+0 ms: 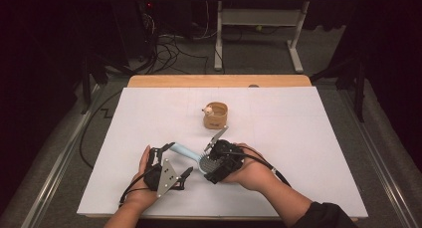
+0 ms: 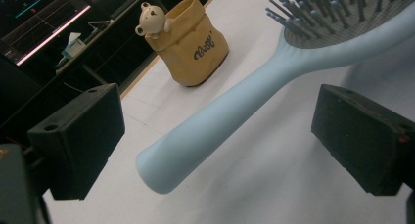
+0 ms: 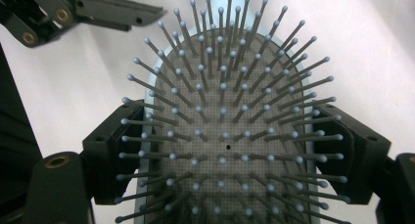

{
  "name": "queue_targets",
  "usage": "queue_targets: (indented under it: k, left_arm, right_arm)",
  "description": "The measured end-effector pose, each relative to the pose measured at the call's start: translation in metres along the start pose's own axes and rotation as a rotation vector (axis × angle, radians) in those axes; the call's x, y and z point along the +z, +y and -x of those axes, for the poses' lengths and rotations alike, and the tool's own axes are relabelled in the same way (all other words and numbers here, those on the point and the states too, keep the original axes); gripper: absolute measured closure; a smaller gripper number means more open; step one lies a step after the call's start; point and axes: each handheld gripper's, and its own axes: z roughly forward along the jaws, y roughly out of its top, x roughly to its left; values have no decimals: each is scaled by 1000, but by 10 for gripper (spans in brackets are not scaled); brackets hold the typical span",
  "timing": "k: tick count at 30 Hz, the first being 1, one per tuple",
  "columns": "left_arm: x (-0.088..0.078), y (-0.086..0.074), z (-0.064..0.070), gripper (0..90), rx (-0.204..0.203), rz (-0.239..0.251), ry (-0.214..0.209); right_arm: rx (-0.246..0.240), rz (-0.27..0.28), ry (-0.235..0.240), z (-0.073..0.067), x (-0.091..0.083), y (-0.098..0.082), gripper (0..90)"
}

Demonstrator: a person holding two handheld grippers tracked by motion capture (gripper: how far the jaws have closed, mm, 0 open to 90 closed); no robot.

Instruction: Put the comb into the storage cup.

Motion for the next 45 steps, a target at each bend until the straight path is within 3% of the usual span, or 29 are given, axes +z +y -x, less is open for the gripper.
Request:
queue_targets:
  k: [6,34,45]
  left_arm:
    - [1,0,3,67,27,-6,-6]
    - [4,0,7,105,58,-21,-13]
    - [4,0,9,155,89,-21,-17]
  right_arm:
    - [-4,-2,3,-3,2,4,206]
    - [-15,-13,29,-12,9,20,205]
    - [-22,-16,33,-13,12,26,205]
